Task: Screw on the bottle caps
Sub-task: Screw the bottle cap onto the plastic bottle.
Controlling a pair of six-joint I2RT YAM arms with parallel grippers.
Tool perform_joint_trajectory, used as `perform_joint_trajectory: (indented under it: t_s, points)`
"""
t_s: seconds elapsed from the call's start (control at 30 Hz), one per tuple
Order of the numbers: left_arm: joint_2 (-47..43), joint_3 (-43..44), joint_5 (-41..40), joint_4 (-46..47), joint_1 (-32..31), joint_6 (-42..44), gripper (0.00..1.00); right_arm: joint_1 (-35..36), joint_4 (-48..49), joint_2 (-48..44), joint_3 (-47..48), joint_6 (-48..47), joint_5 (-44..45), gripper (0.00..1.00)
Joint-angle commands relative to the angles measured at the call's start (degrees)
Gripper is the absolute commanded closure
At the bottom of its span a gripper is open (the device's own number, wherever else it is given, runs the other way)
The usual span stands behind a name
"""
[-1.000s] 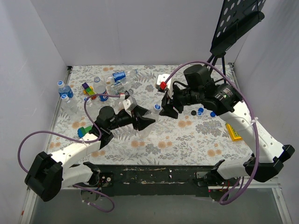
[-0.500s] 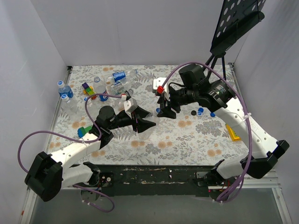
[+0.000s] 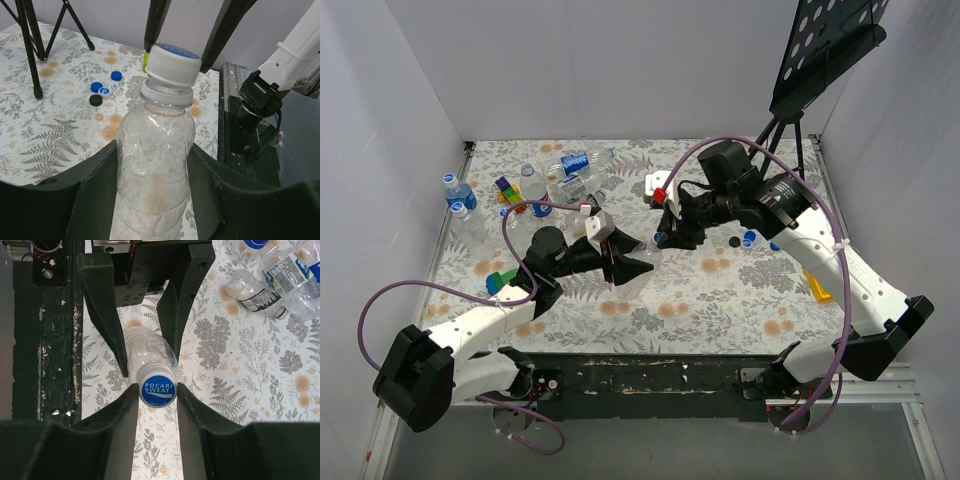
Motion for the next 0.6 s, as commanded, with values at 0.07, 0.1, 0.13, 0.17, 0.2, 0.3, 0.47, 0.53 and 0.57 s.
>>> perform_joint_trajectory:
  t_s: [0.07,0.1,0.13,0.17,0.2,0.3,0.47,0.53,0.57]
  points:
    - [-1.76,1.87,1.20,0.76,0.22,1.03,0.80,-0.28,0.05,0.26,-0.27,-0.33,-1.95,0.63]
    - [-1.76,1.96,1.29,0.76,0.22,1.29,0.81,-0.28,0.14,0.35,-0.36,0.11,-2.04,0.66]
    - [-1.94,1.87,1.64,0.59,0.22,1.82,0.80,-0.28,0.14,0.52,-0.27,0.55,-2.21,0.68]
    - [-1.94,1.96,1.73,0.32,0.22,2.60,0.80,-0.28,0.14,0.61,-0.27,1.07,-2.39,0.70]
    - [-2.29,1.87,1.73,-0.20,0.22,3.66,0.80,-0.28,0.32,0.79,-0.19,1.95,-2.13,0.71]
    - [-3.69,1.35,1.21,-1.70,0.22,8.40,0.79,-0.37,0.67,1.66,0.78,5.99,-0.55,0.78]
    - [-5.36,0.38,-1.96,-2.93,0.22,13.42,0.79,-0.37,0.32,3.33,2.63,11.88,-0.81,0.85]
    - [-5.63,0.20,-2.22,-3.11,0.22,14.21,0.79,-0.37,0.41,3.51,2.72,13.38,-0.90,0.87]
    - [-5.80,0.03,-2.49,-2.76,0.22,14.04,0.79,-0.37,0.49,3.51,2.37,13.64,-0.81,0.87]
